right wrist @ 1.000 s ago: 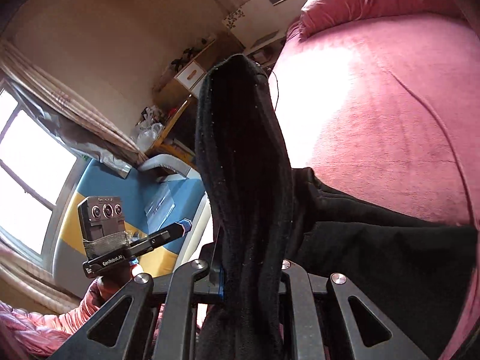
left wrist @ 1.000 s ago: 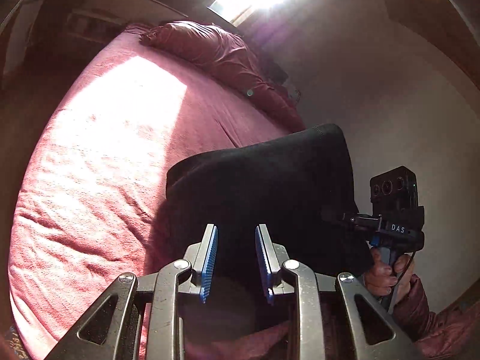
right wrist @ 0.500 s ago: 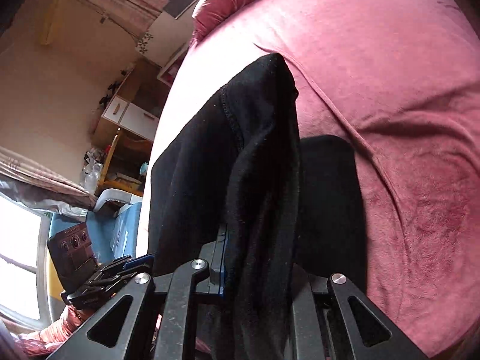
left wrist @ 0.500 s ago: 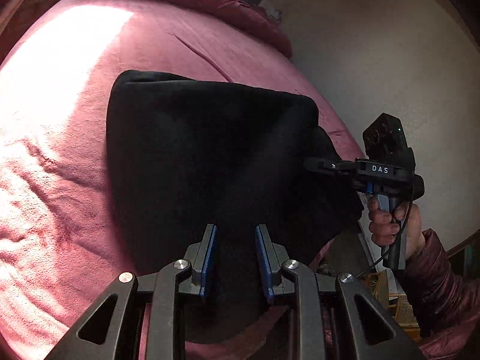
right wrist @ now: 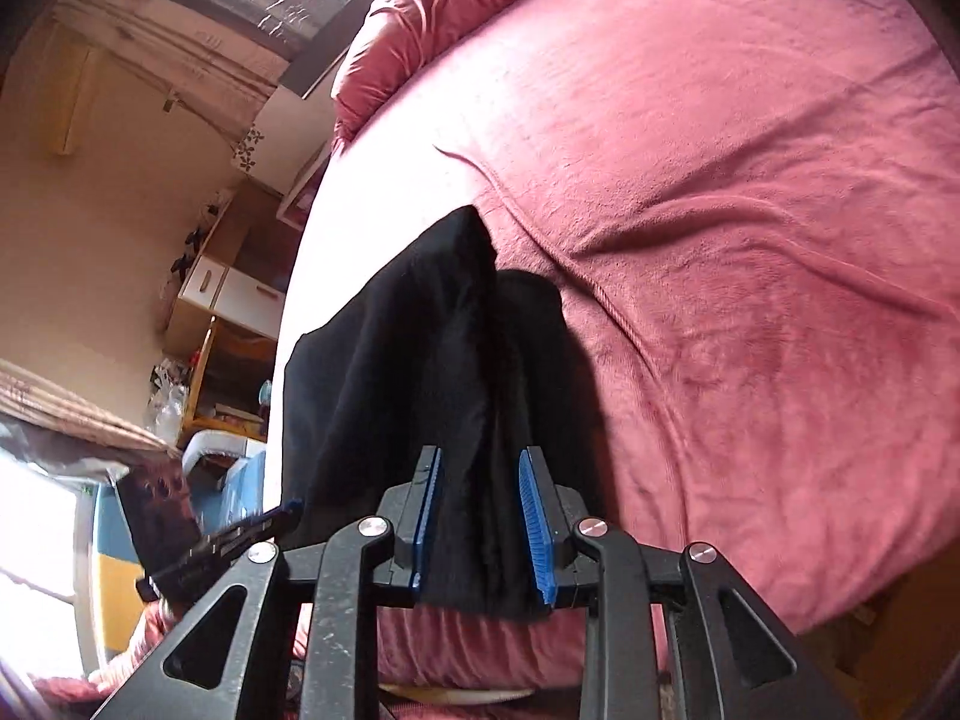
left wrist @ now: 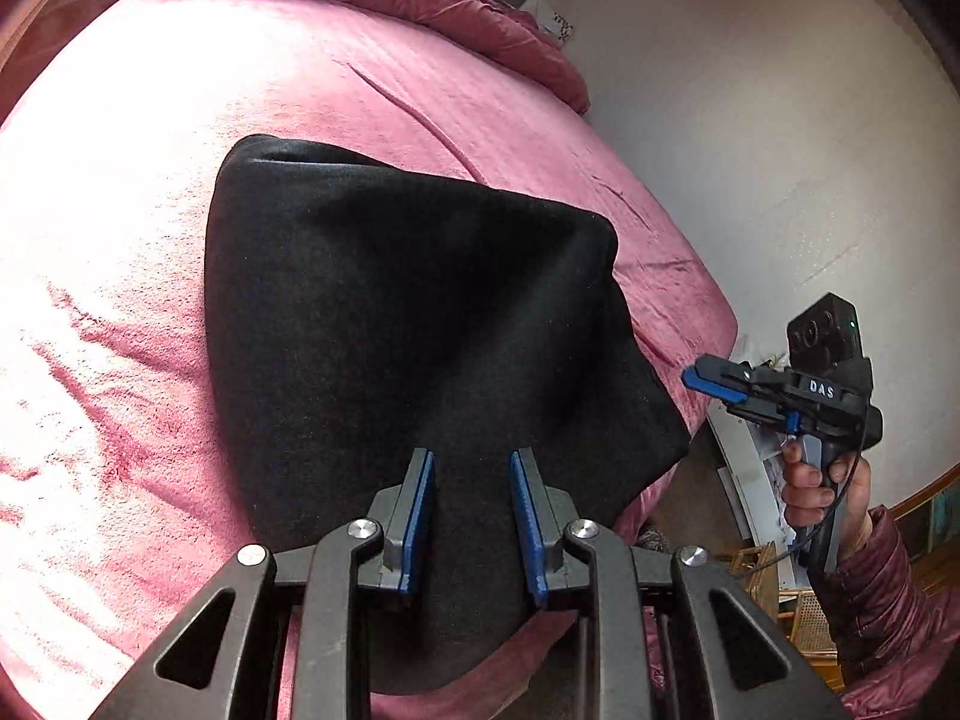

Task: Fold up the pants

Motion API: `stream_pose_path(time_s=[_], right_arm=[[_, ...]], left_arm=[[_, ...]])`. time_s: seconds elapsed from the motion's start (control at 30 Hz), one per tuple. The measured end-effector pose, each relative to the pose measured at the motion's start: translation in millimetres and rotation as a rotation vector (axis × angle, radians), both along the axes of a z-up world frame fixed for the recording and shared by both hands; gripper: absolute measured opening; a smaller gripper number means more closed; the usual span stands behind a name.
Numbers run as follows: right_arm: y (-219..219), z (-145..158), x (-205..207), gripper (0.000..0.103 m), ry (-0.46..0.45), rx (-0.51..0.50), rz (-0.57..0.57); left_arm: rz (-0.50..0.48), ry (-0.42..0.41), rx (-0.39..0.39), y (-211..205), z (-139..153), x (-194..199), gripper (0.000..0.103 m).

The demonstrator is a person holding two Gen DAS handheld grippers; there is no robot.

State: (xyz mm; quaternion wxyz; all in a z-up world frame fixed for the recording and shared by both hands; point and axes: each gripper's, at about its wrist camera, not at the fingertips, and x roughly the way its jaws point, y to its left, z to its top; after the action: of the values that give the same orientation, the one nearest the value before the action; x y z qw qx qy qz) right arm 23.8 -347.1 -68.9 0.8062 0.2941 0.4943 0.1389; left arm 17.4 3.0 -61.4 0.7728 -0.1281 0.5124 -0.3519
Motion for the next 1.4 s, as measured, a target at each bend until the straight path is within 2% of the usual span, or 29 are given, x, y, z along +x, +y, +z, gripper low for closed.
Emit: stream_pose_path(time_s=[0.13, 0.3, 0.33, 0.37, 0.53, 0.63, 0.77, 0.87, 0.97, 1.1, 1.27, 1.4], right_arm=[[18.9, -4.8, -11.4, 0.028, 0.021, -0.087, 0.065], [44.3, -19.4, -5.9, 0.028, 0.065, -0.193, 0.136], [49.4, -20.3, -5.4, 0.022, 0.073, -0.246, 0.149], [52.9, -19.9, -5.7, 0.006, 0.070, -0.287, 0.161], [53.4, 2.1, -21.1, 0.004, 0.027, -0.357, 0.195], [53.4, -4.2, -28.9, 0.004, 0.064, -0.403, 0.203], [45.1, -40.6, -25.2, 0.004, 0.147, -0.399, 0.163], [42.3, -44.7, -24.1, 0.004, 0.144, -0.385, 0.151], [38.2, -38.6, -27.6, 0.005, 0.135, -0.377, 0.159], [31.5, -25.2, -29.3, 0.009, 0.118, -0.357, 0.144], [37.2, 9.2, -18.3, 0.014, 0.027, -0.405, 0.099], [50.1, 29.8, 7.5, 0.024, -0.047, -0.386, 0.082]], left_arm=[[0.018, -0.007, -0.015, 11.3, 13.9, -4.3, 0.026], [0.037, -0.019, -0.019, 28.7, 24.8, -7.4, 0.027], [0.042, -0.017, -0.016, 31.1, 22.5, -7.1, 0.027], [0.047, -0.014, -0.013, 33.0, 24.5, -7.2, 0.027], [0.046, -0.024, -0.011, 41.1, 27.8, -11.8, 0.027], [0.025, -0.013, 0.012, 39.4, 23.2, -14.6, 0.027], [0.000, 0.010, 0.067, 28.6, 10.3, -15.9, 0.027], [-0.012, -0.017, 0.096, 25.6, 13.8, -17.7, 0.027], [-0.003, -0.036, 0.082, 29.2, 21.5, -17.1, 0.027], [0.065, -0.095, 0.101, 39.0, 37.4, -8.5, 0.030], [0.171, -0.213, 0.266, 42.3, 61.9, 7.3, 0.032], [0.199, -0.256, 0.311, 35.1, 75.0, 17.3, 0.037]])
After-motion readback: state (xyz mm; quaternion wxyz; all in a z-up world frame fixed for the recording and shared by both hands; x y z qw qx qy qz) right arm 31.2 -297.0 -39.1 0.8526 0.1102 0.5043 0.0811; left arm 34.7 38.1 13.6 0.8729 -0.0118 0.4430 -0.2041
